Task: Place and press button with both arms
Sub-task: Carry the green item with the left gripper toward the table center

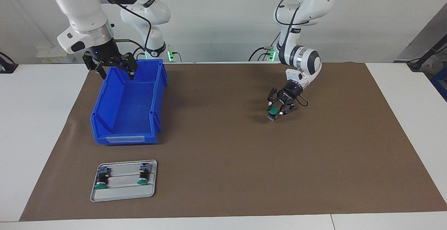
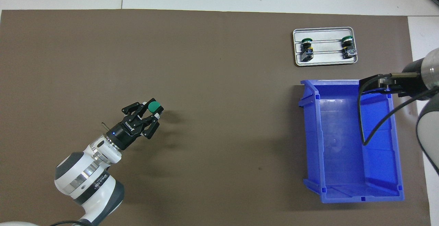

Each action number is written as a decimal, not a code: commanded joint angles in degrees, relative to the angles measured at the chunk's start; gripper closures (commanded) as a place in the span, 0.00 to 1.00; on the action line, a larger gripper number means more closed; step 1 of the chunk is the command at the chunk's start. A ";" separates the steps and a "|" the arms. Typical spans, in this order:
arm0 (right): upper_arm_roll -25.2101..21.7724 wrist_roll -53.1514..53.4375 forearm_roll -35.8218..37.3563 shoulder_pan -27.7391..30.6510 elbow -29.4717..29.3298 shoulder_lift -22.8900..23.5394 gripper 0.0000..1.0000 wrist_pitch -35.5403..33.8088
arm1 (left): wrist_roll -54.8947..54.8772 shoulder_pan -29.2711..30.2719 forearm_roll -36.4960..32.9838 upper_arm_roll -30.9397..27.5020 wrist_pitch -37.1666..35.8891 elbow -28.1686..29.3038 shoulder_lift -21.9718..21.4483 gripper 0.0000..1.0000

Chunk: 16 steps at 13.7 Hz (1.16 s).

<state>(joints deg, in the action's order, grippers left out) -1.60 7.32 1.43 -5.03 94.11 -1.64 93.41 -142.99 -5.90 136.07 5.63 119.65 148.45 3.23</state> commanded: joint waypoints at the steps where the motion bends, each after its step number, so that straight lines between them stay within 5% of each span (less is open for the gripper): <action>1: 0.02 0.42 -0.64 0.10 0.63 -0.65 0.00 -0.16 | -3.17 -1.75 1.57 -0.62 0.23 0.61 0.72 0.80; 16: 0.02 0.42 -0.64 0.11 0.63 -0.65 0.00 -0.16 | -7.92 -3.42 1.48 -0.80 0.58 5.00 0.46 0.75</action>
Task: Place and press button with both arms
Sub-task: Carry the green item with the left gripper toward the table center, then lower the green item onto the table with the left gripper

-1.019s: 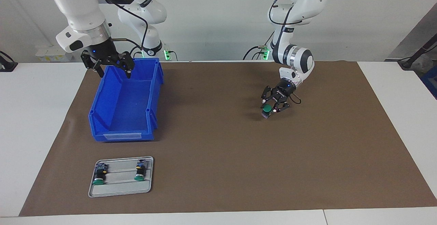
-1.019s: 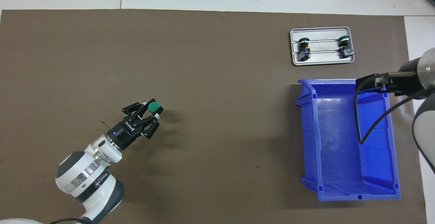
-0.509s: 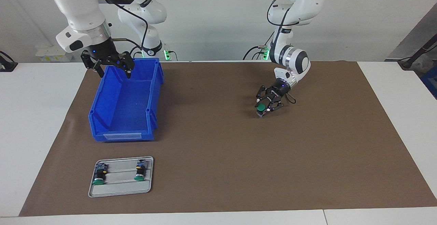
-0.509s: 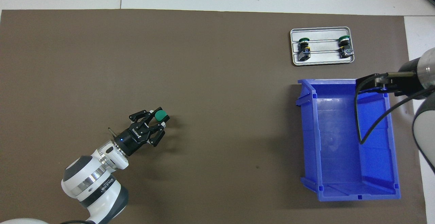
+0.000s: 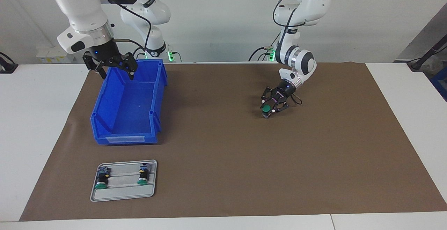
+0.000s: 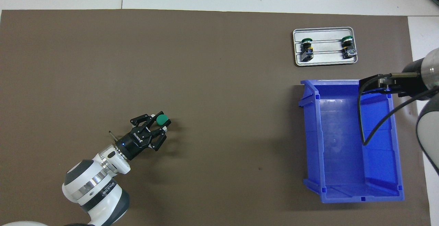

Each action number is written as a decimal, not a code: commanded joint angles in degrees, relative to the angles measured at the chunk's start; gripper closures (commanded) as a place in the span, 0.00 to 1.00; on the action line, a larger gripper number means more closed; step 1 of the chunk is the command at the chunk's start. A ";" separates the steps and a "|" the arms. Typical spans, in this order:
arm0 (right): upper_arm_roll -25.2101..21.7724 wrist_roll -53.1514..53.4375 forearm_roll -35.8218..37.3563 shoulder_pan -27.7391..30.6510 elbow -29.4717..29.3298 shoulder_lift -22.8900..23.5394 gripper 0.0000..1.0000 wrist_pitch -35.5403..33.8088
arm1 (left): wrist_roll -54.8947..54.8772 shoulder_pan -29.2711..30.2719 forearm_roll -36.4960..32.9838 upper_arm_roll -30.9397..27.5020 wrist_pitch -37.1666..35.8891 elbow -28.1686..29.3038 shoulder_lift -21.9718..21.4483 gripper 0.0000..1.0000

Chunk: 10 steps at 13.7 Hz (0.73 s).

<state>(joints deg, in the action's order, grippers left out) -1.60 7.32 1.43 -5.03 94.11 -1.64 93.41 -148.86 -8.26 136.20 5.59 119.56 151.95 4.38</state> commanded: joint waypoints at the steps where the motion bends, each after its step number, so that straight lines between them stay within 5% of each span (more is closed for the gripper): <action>1: 0.02 0.42 -0.64 0.10 0.63 -0.65 0.00 -0.16 | -2.31 -1.06 1.35 -0.76 1.19 1.50 -0.60 0.75; 10: 0.02 0.42 -0.64 0.10 0.63 -0.65 0.00 -0.16 | -4.60 -0.88 1.27 -0.93 3.48 2.21 -0.33 0.68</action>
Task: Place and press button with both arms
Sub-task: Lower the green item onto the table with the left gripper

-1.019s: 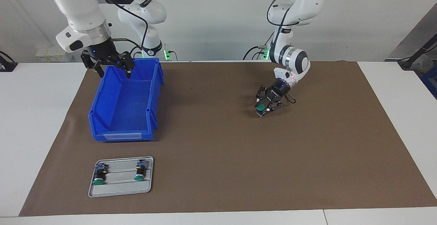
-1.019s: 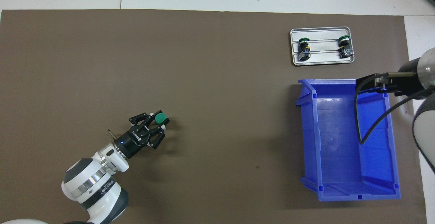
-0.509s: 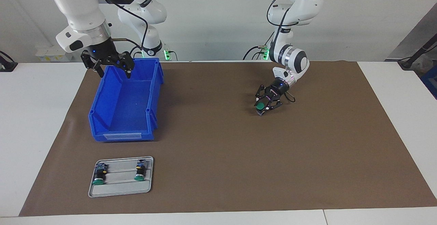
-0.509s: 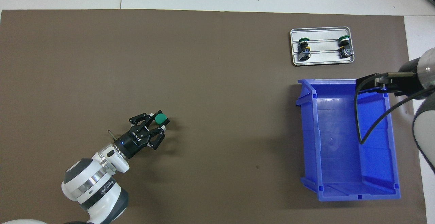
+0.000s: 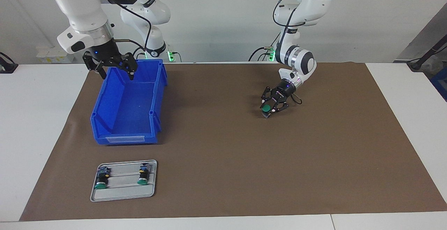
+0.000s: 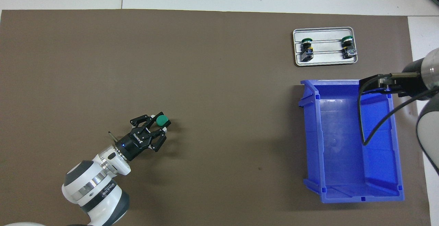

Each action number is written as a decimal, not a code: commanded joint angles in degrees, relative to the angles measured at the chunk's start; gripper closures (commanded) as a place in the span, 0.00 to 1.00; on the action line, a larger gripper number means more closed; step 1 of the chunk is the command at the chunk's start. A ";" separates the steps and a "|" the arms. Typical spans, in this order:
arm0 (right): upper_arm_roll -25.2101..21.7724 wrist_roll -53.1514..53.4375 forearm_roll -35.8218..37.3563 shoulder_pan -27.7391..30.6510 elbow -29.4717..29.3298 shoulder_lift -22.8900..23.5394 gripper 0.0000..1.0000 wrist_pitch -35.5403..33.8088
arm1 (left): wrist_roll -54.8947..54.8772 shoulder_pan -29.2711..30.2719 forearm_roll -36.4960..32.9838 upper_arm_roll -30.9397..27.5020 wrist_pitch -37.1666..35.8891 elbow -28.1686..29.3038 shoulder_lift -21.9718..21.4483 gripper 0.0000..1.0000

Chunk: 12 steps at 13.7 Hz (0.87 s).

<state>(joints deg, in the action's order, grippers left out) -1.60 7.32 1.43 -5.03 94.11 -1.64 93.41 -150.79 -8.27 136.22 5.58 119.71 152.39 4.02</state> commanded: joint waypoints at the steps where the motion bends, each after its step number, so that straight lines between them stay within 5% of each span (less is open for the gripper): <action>1: 0.02 0.42 -0.64 0.10 0.63 -0.65 0.00 -0.16 | -2.67 -0.60 1.25 -0.92 3.60 1.68 0.02 0.64; 8: 0.02 0.33 -0.64 0.11 0.63 -0.65 0.00 -0.16 | -2.67 0.28 1.16 -0.92 4.39 1.16 0.46 0.41; 12: 0.02 0.42 -0.64 0.11 0.63 -0.65 0.00 -0.16 | -2.75 -0.25 1.16 -0.92 5.62 1.07 0.29 0.38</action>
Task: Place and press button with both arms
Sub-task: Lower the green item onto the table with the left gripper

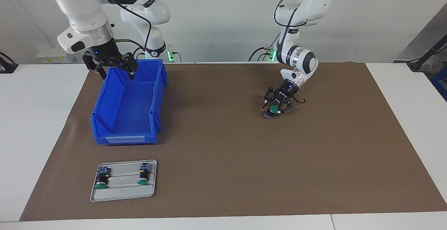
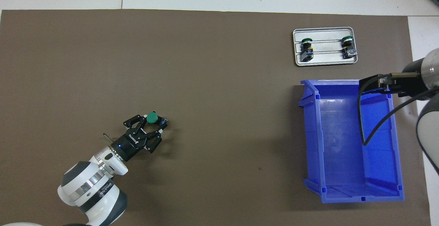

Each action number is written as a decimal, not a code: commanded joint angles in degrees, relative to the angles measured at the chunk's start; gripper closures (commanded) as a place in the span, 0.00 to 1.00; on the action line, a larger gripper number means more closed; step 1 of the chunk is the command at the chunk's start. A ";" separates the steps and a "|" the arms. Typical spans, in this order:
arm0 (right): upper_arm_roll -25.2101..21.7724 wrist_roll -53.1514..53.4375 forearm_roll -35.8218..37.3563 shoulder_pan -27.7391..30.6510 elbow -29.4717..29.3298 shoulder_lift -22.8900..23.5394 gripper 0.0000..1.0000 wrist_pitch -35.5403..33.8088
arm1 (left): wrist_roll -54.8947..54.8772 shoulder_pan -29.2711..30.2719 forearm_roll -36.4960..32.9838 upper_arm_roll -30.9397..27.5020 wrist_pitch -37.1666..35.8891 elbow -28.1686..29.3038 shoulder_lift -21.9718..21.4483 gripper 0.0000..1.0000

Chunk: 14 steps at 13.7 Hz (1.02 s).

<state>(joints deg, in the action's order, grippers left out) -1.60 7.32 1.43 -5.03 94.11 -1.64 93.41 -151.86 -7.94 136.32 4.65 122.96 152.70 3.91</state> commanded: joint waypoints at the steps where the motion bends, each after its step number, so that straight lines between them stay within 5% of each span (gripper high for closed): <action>1: 0.02 0.42 -0.64 0.19 0.63 -0.65 0.00 -0.16 | -1.60 -0.76 1.06 0.01 3.24 0.75 0.14 0.38; 14: 0.02 0.42 -0.64 0.19 0.63 -0.65 0.00 -0.16 | 2.36 -5.42 1.05 0.98 17.14 -3.90 -3.82 0.38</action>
<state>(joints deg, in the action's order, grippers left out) -1.60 7.32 1.43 -5.03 94.11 -1.64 93.41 -150.42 -11.96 136.32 5.80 137.29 149.31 1.46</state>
